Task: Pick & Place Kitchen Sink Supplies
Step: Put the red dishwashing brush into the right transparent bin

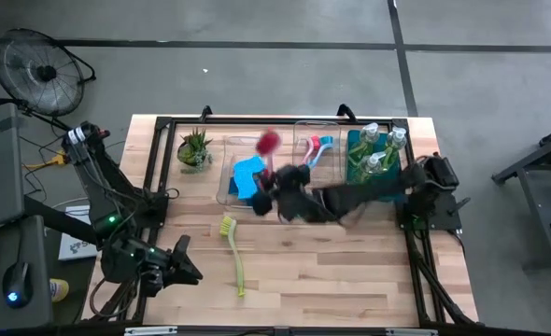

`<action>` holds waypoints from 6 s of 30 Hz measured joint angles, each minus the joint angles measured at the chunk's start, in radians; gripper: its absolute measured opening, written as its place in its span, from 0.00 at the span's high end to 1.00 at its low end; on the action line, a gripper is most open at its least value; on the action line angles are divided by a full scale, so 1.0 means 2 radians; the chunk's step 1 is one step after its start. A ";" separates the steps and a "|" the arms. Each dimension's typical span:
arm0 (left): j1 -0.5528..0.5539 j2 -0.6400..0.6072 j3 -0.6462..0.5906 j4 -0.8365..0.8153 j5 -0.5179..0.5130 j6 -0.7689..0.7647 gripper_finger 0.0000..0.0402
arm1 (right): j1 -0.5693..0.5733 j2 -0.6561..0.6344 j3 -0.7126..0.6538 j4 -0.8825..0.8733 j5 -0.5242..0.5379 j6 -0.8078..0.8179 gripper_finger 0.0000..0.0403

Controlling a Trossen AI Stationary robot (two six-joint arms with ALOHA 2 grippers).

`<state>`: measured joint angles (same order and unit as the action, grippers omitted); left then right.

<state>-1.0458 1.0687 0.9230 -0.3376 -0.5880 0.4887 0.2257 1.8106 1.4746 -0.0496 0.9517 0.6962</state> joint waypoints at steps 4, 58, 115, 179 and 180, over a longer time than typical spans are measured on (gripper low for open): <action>-0.013 0.000 0.000 0.000 -0.003 -0.002 0.76 | -0.055 0.000 0.000 -0.149 -0.126 0.127 0.83; -0.024 0.000 0.000 -0.003 -0.001 -0.155 0.76 | -0.334 -0.007 -0.001 -0.660 -0.763 0.192 0.83; -0.024 0.000 0.000 -0.005 0.002 -0.169 0.76 | -0.320 -0.125 0.000 -0.491 -0.479 0.070 0.61; -0.024 0.000 0.000 -0.005 -0.013 -0.183 0.76 | -0.184 -0.151 -0.133 -0.436 -0.330 0.037 1.00; -0.024 0.000 0.000 -0.004 -0.015 -0.184 0.76 | -0.187 -0.151 -0.134 -0.434 -0.331 0.033 1.00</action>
<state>-1.0939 1.0695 0.9230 -0.3463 -0.6173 0.1215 -0.1487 1.5095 1.2072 -0.9181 0.2889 0.7628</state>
